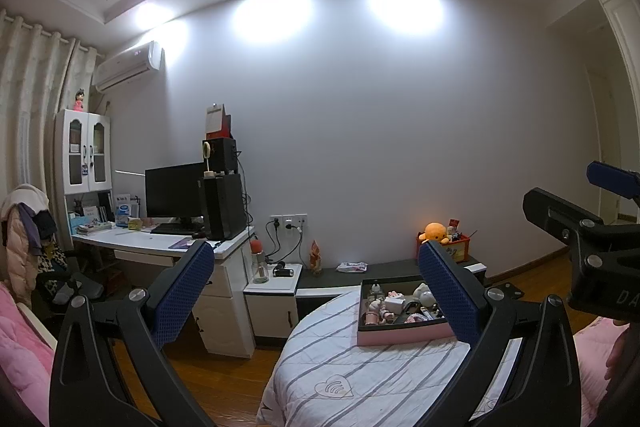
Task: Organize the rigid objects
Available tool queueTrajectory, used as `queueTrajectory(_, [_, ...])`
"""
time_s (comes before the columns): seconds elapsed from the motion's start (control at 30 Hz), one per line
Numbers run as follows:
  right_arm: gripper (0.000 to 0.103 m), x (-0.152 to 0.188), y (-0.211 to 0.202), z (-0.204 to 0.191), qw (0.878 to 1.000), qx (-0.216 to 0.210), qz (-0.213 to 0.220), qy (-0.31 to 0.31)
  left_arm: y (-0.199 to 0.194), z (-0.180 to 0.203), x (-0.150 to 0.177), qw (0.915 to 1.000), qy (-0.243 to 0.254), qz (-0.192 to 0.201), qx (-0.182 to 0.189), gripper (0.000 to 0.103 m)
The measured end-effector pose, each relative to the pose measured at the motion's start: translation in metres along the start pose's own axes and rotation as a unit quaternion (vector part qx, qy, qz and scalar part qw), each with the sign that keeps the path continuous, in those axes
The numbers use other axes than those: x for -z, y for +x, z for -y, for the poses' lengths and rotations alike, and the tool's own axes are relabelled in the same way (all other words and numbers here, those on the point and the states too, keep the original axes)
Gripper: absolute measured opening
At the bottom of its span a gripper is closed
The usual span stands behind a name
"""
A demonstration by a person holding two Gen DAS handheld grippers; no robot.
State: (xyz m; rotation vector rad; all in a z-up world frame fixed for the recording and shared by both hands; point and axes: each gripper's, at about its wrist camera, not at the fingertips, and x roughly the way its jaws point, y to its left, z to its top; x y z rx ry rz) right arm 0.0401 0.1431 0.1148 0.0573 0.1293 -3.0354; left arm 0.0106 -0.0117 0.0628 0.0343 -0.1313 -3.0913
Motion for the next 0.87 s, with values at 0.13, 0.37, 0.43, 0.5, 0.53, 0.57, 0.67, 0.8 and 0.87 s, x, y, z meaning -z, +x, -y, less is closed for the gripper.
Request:
queueTrajectory(0.13, [0.103,-0.0003,0.0015,0.0009,1.000,0.000,-0.001,0.001,0.0000,0.0001,0.0003,1.0000,0.001,0.000,0.000,0.103])
queueTrajectory(0.37, [0.103,0.0004,0.0010,0.0015,1.000,0.000,-0.002,-0.001,-0.0007,0.0002,0.0004,1.0000,0.000,0.000,0.000,0.103])
queueTrajectory(0.43, [0.103,0.0003,0.0013,0.0025,1.000,0.000,-0.003,0.000,-0.0007,0.0004,0.0003,1.0000,0.001,-0.001,-0.002,0.103])
queueTrajectory(0.5, [0.103,-0.0001,0.0014,0.0023,1.000,0.000,-0.003,0.000,-0.0007,0.0007,-0.0001,1.0000,0.001,0.000,-0.003,0.103])
queueTrajectory(0.53, [0.103,0.0001,0.0011,0.0023,1.000,0.000,-0.004,0.001,-0.0007,0.0006,0.0001,1.0000,0.001,-0.001,-0.002,0.103])
queueTrajectory(0.57, [0.103,0.0002,0.0009,0.0020,1.000,-0.001,-0.005,0.001,-0.0008,0.0008,0.0002,1.0000,0.001,-0.001,-0.003,0.103])
queueTrajectory(0.67, [0.103,0.0006,0.0007,0.0017,1.000,0.000,-0.005,0.000,-0.0005,0.0016,0.0000,1.0000,0.002,-0.001,-0.004,0.103])
queueTrajectory(0.8, [0.103,0.0002,0.0008,0.0014,1.000,-0.001,-0.006,-0.001,-0.0005,0.0023,0.0002,1.0000,0.001,-0.002,-0.004,0.103])
queueTrajectory(0.87, [0.103,0.0003,0.0011,0.0011,1.000,0.000,-0.007,-0.001,-0.0004,0.0018,0.0001,1.0000,0.002,-0.002,-0.003,0.103])
